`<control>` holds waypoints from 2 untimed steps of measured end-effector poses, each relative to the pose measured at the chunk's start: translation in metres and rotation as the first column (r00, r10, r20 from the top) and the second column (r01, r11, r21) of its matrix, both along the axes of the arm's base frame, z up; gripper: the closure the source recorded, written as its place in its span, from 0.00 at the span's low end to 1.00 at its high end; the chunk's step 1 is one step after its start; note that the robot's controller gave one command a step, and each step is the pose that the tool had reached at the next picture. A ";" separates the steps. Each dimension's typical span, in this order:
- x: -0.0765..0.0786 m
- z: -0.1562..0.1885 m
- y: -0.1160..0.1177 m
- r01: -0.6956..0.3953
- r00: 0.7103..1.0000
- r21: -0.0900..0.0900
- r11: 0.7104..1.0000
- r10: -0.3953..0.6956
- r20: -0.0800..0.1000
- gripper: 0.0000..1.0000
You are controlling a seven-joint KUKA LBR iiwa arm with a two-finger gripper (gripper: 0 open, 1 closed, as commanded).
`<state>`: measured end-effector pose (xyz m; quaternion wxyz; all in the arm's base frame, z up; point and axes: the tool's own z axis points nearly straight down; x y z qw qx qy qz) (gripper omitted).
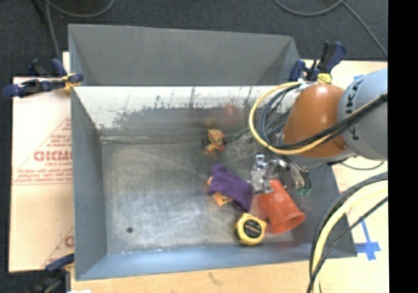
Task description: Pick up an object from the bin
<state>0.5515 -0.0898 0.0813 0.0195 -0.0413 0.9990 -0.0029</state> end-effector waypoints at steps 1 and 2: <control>0.001 0.029 0.002 -0.038 0.998 0.004 0.999 0.038 -0.041 1.00; 0.023 0.090 -0.001 -0.133 0.990 0.003 0.991 0.133 -0.038 1.00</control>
Offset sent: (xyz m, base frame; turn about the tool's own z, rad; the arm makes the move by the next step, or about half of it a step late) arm 0.0435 -0.0038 0.1422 -0.2188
